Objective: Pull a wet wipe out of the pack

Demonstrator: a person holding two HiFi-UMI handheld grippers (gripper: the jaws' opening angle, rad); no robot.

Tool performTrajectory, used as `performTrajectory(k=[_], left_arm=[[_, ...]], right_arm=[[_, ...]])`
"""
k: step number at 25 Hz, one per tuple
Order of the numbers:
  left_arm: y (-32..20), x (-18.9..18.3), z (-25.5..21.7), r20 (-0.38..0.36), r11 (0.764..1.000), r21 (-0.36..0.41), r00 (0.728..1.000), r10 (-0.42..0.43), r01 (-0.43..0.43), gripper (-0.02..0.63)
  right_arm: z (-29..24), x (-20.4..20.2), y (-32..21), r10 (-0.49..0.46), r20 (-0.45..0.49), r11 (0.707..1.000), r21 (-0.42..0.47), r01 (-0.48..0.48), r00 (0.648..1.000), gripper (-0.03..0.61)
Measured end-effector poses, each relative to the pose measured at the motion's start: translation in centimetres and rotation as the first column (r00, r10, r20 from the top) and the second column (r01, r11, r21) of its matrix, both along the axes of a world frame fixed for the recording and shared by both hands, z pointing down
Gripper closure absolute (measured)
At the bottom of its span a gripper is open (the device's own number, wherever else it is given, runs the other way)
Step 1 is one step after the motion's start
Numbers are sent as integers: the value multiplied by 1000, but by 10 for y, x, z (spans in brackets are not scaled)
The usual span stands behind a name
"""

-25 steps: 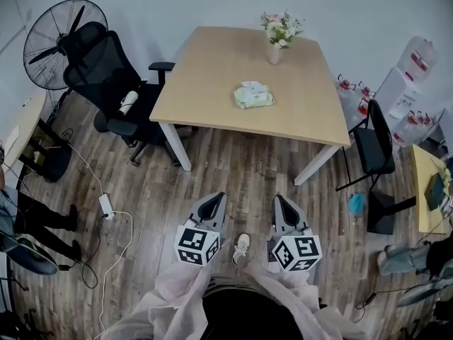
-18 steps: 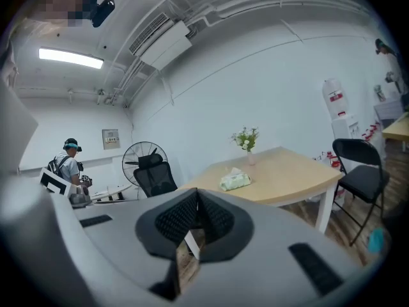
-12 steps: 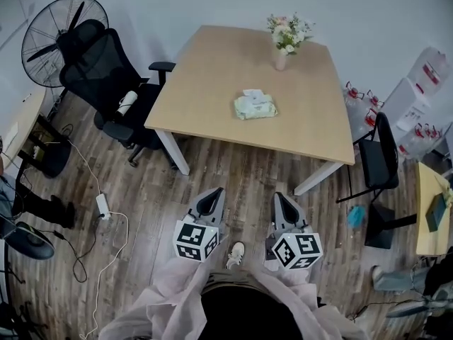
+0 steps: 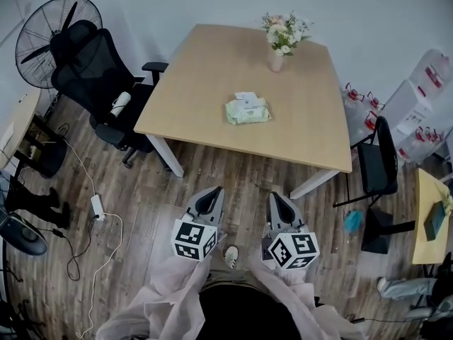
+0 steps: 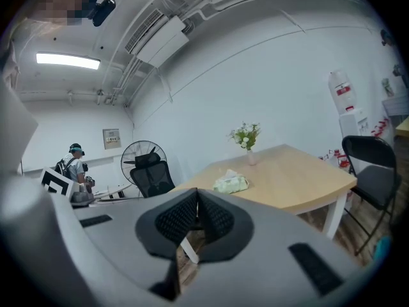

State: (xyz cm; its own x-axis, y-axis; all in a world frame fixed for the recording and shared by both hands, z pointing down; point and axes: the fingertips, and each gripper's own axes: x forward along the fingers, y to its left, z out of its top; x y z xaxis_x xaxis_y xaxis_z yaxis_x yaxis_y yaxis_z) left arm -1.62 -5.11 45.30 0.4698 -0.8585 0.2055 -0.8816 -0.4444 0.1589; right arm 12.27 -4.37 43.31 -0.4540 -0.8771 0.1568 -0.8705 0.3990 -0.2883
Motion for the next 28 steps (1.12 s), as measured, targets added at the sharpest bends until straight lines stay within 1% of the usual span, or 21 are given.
performTrajectory(k=[6, 11, 16, 21, 28], left_arm=[[-6, -3, 4, 9, 999, -16, 1000, -28, 28, 603], [-7, -9, 9, 11, 998, -40, 999, -44, 44, 603], [-21, -10, 12, 16, 998, -49, 999, -45, 45, 603], [-45, -3, 16, 11, 999, -50, 1000, -15, 15, 603], [-102, 5, 8, -5, 999, -37, 1000, -8, 8, 603]], right_arm=[[8, 6, -10, -2, 7, 1000, -23, 3, 1000, 568], [9, -4, -12, -43, 9, 998, -34, 43, 999, 568], [15, -2, -24, -33, 13, 998, -50, 33, 999, 568], [18, 1, -46, -13, 7, 999, -50, 14, 1000, 568], [11, 6, -100, -9, -16, 999, -46, 8, 1000, 568]])
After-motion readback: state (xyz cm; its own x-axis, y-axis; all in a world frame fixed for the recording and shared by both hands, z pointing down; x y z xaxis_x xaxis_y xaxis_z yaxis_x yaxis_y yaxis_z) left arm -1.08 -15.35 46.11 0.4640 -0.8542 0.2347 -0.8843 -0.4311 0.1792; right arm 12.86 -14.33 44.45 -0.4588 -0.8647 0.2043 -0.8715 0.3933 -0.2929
